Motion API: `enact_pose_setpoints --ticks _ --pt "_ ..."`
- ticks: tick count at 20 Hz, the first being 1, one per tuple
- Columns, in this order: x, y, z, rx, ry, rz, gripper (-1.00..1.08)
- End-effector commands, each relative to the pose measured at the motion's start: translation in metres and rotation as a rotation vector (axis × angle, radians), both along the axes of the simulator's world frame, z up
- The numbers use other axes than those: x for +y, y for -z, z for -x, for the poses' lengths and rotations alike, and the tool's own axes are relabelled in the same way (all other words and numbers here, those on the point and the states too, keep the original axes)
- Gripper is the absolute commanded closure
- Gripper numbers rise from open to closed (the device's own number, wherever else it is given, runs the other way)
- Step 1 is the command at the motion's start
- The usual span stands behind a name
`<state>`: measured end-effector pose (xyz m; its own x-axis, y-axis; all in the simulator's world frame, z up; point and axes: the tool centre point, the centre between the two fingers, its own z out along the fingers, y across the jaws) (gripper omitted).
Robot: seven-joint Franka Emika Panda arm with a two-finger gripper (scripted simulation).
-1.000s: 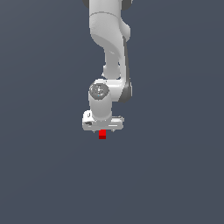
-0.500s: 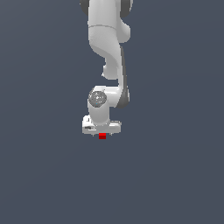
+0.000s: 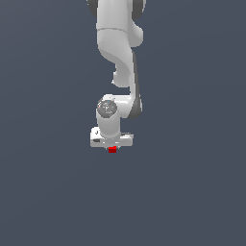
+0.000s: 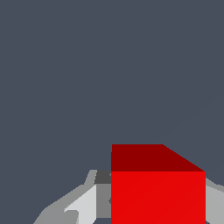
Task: Pick up the red cube and move it to a goal position.
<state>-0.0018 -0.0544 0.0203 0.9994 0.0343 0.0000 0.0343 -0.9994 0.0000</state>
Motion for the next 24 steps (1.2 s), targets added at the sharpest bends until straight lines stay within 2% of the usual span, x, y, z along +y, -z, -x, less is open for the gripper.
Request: enact_pose_setpoints --ticks 1,11,24 --pt "0.0 0.0 0.0 0.001 0.0 0.0 1.08" --pt "0.015 -0.031 -0.009 0.001 0.0 0.0 1.08" --pt "0.071 -0.146 -0.045 0.0 0.0 0.001 1.08"
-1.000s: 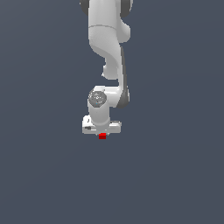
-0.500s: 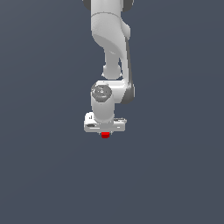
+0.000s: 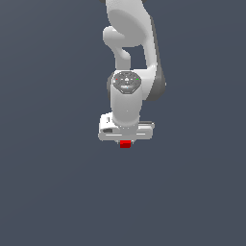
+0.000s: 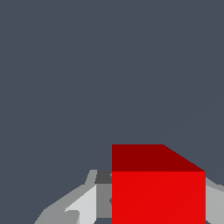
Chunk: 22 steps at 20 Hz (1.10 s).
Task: Pick up the red cube and move it to a goal position.
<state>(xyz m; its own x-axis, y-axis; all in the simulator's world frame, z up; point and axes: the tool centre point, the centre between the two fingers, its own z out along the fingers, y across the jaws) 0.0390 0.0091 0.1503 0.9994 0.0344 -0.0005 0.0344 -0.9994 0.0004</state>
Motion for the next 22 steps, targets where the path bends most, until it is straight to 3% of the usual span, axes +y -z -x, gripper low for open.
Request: enact_pose_setpoints --ticks 1,11,22 --pt "0.012 -0.026 -0.008 0.0 0.0 0.0 1.08" --pt "0.053 -0.11 -0.038 0.0 0.0 0.0 1.08" --pt "0.071 -0.147 -0.054 -0.001 0.0 0.0 1.08"
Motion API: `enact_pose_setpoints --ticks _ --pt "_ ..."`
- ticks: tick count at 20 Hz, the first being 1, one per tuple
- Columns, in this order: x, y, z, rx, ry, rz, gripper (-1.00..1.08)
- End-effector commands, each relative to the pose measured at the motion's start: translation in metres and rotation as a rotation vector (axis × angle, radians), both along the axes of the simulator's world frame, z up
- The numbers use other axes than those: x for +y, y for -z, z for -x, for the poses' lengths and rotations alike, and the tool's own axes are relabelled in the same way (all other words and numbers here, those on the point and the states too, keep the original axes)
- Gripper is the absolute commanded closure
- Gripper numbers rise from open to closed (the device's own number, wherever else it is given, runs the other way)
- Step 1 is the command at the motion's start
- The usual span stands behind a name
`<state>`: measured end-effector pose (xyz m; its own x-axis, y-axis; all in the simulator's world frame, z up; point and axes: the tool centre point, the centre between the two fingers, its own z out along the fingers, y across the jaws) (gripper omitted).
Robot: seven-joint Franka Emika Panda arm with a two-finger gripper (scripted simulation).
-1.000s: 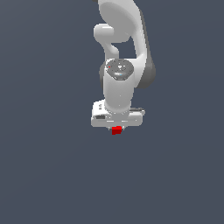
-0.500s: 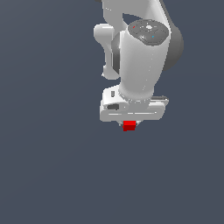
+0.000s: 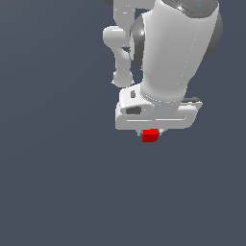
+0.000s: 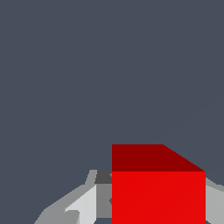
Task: Pick up the red cube and move it to a goal position.
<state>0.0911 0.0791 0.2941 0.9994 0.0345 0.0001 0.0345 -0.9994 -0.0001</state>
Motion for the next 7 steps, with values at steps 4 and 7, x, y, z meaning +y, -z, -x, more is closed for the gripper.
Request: enact_pose_setpoints --ticks 4,7 --pt "0.0028 -0.0064 -0.0032 0.0 0.0 0.0 1.08" --pt "0.0025 -0.0059 -0.0034 0.0 0.0 0.0 1.08"
